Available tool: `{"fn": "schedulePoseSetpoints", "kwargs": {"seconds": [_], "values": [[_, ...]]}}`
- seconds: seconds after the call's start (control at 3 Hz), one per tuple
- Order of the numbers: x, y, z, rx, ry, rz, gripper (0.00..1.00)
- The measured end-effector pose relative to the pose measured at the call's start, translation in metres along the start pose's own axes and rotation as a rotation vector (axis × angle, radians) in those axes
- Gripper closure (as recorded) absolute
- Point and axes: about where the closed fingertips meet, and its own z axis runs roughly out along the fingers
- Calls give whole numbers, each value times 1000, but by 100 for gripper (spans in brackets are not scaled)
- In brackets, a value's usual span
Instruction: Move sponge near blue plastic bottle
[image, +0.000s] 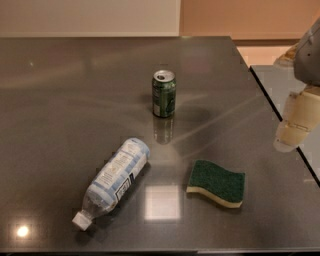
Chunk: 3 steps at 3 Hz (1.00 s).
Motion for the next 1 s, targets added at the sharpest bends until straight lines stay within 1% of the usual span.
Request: {"fn": "schedulePoseSetpoints", "kwargs": {"seconds": [0.33, 0.67, 1.0], "values": [[0, 0, 0, 0, 0, 0, 0], [-3, 4, 1, -10, -8, -8, 0], [-10, 21, 10, -34, -45, -18, 0]]}}
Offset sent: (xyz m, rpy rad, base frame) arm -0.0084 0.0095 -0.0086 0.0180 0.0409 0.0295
